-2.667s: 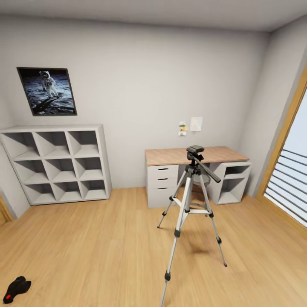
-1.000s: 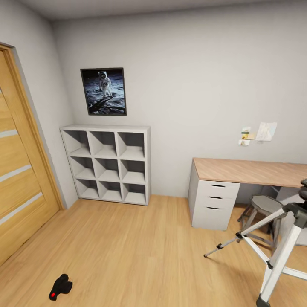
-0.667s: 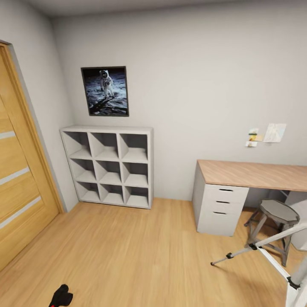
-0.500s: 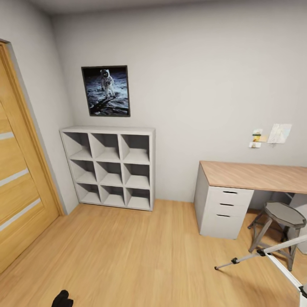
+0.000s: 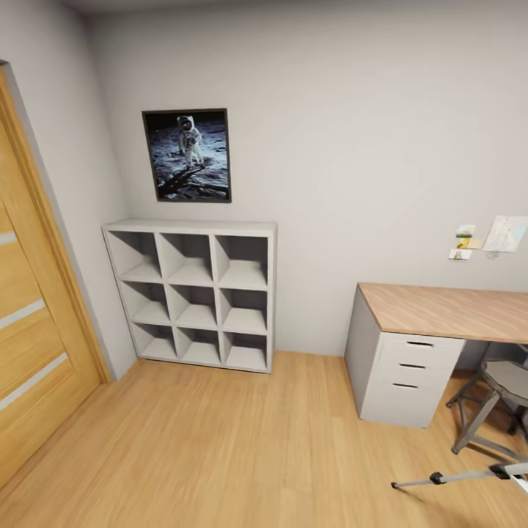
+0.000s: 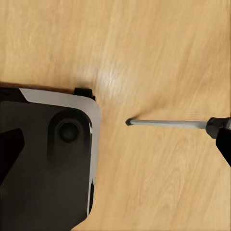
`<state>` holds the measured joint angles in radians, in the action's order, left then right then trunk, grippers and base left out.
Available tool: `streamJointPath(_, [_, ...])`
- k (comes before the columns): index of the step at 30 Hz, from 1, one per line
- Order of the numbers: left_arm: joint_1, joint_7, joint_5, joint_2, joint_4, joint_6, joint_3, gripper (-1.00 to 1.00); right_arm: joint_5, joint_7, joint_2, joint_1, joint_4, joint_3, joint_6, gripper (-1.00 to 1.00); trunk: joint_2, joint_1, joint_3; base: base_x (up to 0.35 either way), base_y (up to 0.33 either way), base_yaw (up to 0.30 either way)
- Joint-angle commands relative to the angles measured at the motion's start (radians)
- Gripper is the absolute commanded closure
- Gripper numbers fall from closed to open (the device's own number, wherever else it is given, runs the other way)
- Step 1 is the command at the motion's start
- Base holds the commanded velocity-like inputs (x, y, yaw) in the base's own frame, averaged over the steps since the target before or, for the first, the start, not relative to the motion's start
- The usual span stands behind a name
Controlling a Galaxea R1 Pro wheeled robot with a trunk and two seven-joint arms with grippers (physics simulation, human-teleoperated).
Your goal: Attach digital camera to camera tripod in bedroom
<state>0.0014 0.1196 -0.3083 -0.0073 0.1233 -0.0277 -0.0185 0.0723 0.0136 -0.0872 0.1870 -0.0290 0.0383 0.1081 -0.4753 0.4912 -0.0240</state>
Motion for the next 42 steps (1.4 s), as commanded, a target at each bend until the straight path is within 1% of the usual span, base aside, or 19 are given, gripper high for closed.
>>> streamJointPath(1, [0.000,0.003,-0.005,0.000,0.003,-0.003,-0.001,-1.00,0.007,0.001,0.000,0.002,-0.003,0.003,0.005,-1.00,-0.002,0.001,-0.002,0.297,0.210,-0.052])
streamJointPath(5, [0.000,0.003,-0.004,0.000,0.003,-0.003,-0.001,-1.00,0.003,0.002,0.000,0.002,-0.003,0.002,0.005,-1.00,-0.002,0.001,-0.002,0.257,0.166,-0.131])
streamJointPath(10, [0.000,0.003,-0.003,0.000,0.003,-0.002,0.000,-1.00,0.000,0.002,0.002,0.002,-0.003,0.002,0.004,-1.00,-0.002,0.001,-0.002,0.113,0.067,-0.210])
streamJointPath(33, [0.000,0.001,-0.005,0.000,0.005,-0.003,-0.001,-1.00,0.004,0.003,0.003,0.002,-0.003,0.002,0.004,-1.00,-0.002,0.001,-0.002,0.009,0.006,-0.249])
streamJointPath(42, [0.000,0.002,-0.006,0.000,0.003,-0.003,-0.001,-1.00,0.007,0.004,0.003,0.002,-0.003,0.003,0.004,-1.00,-0.002,0.001,-0.002,0.079,0.000,-0.090])
